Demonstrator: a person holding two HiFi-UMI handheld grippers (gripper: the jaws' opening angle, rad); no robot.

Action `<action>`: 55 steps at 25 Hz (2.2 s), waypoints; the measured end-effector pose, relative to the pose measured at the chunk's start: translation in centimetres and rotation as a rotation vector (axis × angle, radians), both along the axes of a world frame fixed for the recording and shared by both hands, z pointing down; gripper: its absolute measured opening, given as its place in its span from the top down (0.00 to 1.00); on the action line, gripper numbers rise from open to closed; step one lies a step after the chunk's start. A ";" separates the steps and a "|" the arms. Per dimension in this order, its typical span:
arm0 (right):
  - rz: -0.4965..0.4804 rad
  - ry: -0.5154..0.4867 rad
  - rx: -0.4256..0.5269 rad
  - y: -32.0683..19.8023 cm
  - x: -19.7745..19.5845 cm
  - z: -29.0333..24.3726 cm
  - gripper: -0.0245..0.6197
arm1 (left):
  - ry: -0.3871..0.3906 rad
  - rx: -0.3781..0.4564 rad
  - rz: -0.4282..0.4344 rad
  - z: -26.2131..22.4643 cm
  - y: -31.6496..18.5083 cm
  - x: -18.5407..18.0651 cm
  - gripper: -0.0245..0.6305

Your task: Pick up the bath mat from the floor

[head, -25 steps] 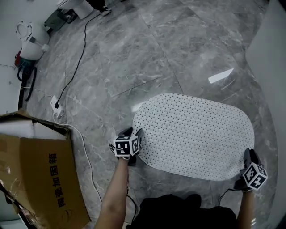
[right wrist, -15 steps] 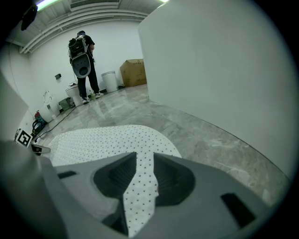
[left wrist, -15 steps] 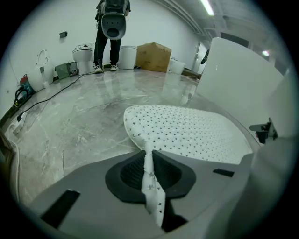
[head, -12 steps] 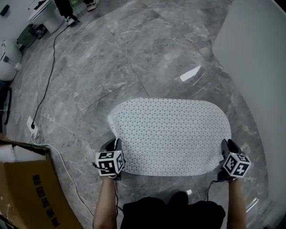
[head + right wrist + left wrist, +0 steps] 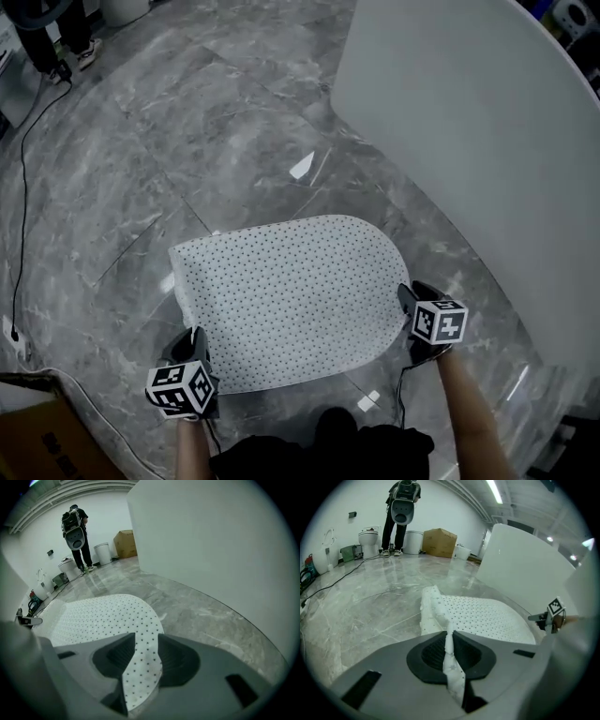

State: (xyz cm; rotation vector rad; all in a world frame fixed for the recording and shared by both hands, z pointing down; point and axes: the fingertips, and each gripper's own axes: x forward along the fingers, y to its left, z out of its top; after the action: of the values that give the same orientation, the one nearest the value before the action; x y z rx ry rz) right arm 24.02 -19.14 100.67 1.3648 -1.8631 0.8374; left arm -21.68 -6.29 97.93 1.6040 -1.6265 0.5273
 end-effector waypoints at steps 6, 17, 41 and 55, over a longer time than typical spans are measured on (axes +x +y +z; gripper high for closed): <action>-0.047 0.055 -0.049 -0.8 1.4 1.8 0.75 | 0.053 0.008 0.058 -0.1 -0.9 3.0 0.93; -0.133 0.050 -0.184 -0.6 1.1 4.3 0.47 | 0.077 0.006 0.073 0.1 -1.6 3.9 0.93; -0.098 0.114 -0.175 0.1 -0.5 4.3 0.69 | 0.119 -0.011 0.052 1.6 -1.5 3.9 0.93; -0.111 0.058 -0.169 0.9 -2.7 2.7 0.91 | 0.120 -0.006 0.015 1.4 -1.0 2.8 0.93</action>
State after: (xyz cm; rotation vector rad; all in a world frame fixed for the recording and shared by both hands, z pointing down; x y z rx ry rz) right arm 21.36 -18.27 103.37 1.1599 -1.7635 0.8680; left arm -18.91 -7.25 99.35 1.6128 -1.5238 0.4350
